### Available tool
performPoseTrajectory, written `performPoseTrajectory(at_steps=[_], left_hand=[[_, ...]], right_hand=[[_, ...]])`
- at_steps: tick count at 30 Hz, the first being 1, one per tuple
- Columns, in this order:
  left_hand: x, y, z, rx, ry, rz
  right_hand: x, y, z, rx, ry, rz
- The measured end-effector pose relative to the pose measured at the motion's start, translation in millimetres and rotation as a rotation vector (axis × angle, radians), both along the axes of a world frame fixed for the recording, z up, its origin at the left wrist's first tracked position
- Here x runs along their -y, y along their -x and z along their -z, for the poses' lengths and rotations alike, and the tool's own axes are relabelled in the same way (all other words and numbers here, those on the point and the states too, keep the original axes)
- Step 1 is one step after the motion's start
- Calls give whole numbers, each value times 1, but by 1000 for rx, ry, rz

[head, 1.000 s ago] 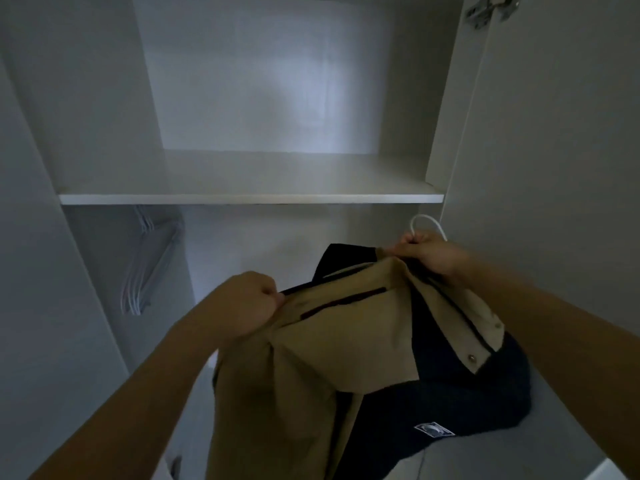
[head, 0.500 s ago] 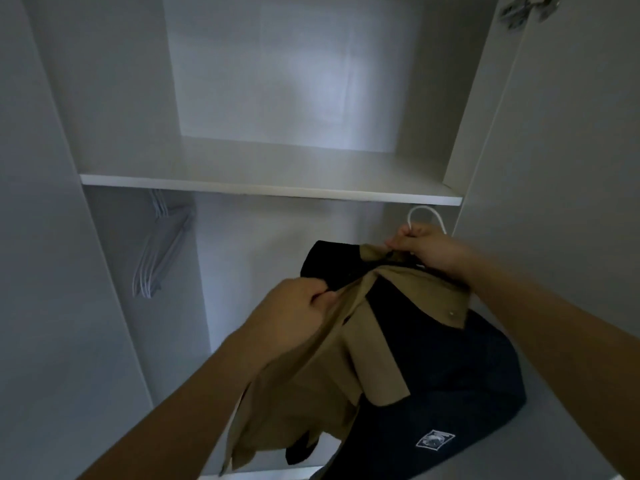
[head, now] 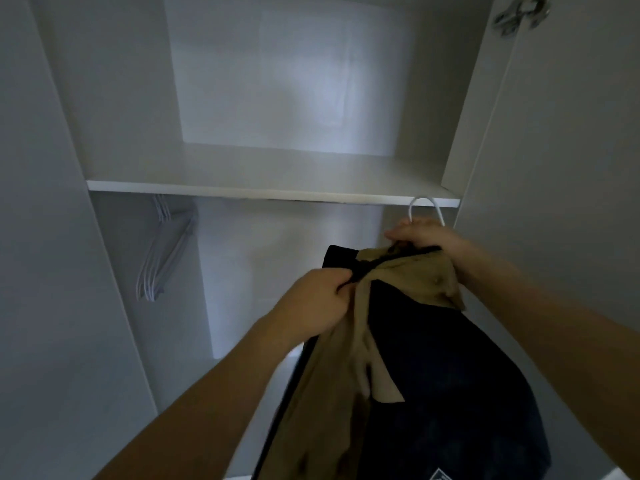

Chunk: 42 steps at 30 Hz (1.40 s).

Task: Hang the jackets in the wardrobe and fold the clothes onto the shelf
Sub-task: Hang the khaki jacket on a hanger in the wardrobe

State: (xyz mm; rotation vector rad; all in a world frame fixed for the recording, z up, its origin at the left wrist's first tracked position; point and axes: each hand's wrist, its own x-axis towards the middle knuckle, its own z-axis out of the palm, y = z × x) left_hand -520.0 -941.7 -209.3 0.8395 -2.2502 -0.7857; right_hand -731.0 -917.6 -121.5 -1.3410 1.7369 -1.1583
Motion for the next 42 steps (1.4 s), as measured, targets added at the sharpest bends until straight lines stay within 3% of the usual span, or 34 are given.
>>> performPoseTrajectory(at_steps=[2,6,9,11,13,16,18,19,20,22,23,26,28,31,34,42], left_hand=[[5,-18,-1,81,51,-38],[2,-29,-1,162,-10,-33],[-7,-12,-9,-66,-314,90],[-11,-1,-12,-192,-412,96],[-15,6,-4,-179,-341,96],[-15,-7,16,267,0,143],[-10,-22,23,490,-20,230],[-6,-27,20,488,-63,252],[0,-30,14,354,-112,216],[20,-30,3,-27,-134,-11],[30,-26,-4,-67,-76,-115],[39,-4,-8,148,138,-95],[35,7,-4,78,200,-47],[38,-2,-3,44,198,19],[54,-20,-13,199,203,78],[77,-81,-18,381,201,-94]], right_hand=[[-13,18,8,241,40,-47],[-15,15,9,422,84,-81],[-10,-3,-5,526,162,-23],[-7,-14,-11,541,188,-32],[-5,-22,-12,493,174,-51],[-9,-24,-13,353,175,-69],[-14,-27,-13,432,164,-71],[-16,-31,-13,460,166,-72],[-17,-37,-12,447,180,-73],[-18,-50,-12,350,233,-91],[-18,-56,-12,312,256,-114],[-18,-64,-17,294,277,-149],[-18,-56,-19,321,289,-126],[-20,-31,-15,427,279,-115],[-21,-16,-6,511,270,-144],[-3,-30,11,592,268,-102]])
